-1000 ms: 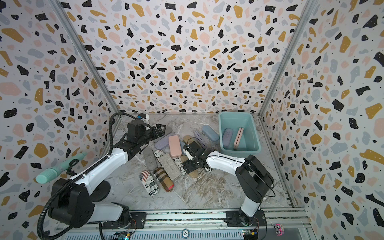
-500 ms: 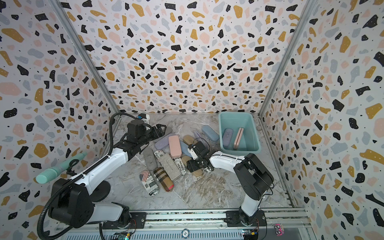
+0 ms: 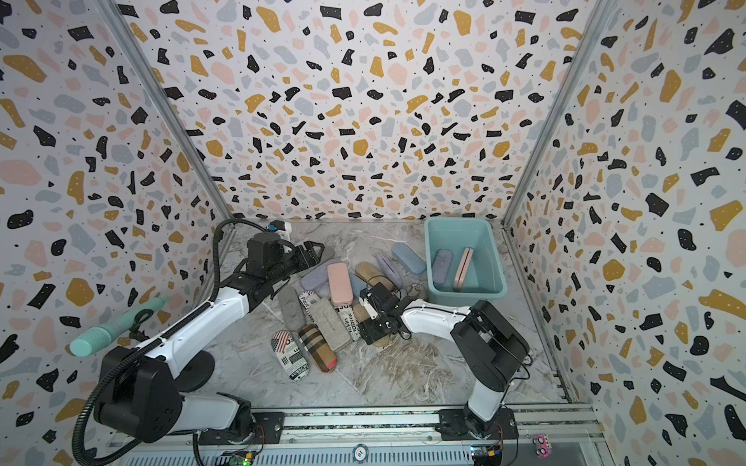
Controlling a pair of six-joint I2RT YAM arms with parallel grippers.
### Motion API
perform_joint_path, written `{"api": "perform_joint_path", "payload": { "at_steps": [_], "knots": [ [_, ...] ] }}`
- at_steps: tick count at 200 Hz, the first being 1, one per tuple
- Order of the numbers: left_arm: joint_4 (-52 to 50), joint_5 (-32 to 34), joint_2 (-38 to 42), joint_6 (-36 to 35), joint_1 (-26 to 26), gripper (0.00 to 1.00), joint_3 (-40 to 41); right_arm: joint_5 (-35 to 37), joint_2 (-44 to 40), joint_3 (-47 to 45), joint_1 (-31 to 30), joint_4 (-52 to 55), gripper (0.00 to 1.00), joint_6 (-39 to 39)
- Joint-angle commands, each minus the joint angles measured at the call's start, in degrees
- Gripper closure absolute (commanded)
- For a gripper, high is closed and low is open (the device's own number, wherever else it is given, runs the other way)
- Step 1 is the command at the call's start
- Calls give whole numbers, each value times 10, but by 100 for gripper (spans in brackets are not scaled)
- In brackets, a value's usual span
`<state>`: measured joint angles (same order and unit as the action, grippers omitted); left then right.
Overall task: Put the glasses cases into the storage boxes
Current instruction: Pick up the glasses case at the center of the board.
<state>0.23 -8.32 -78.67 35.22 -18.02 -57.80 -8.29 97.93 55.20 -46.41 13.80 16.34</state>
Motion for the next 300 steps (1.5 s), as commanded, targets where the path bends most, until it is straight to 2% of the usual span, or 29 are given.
{"api": "perform_joint_path", "payload": {
  "at_steps": [1,38,86,149,207,300],
  "knots": [
    [16,-7,-1,-1,3,14,-14,-19,-15,12,6,13,26,-6],
    [17,-8,2,-2,3,14,-14,-26,-14,14,17,16,26,2],
    [16,-9,0,-1,3,14,-14,13,-10,14,17,26,25,17],
    [14,-19,-12,1,3,14,-16,34,1,23,9,32,32,5],
    [19,-43,-24,5,3,15,-17,47,-24,29,-8,42,38,-1],
    [24,-49,-19,5,2,15,-16,69,-107,32,-9,83,39,0]
  ]
}}
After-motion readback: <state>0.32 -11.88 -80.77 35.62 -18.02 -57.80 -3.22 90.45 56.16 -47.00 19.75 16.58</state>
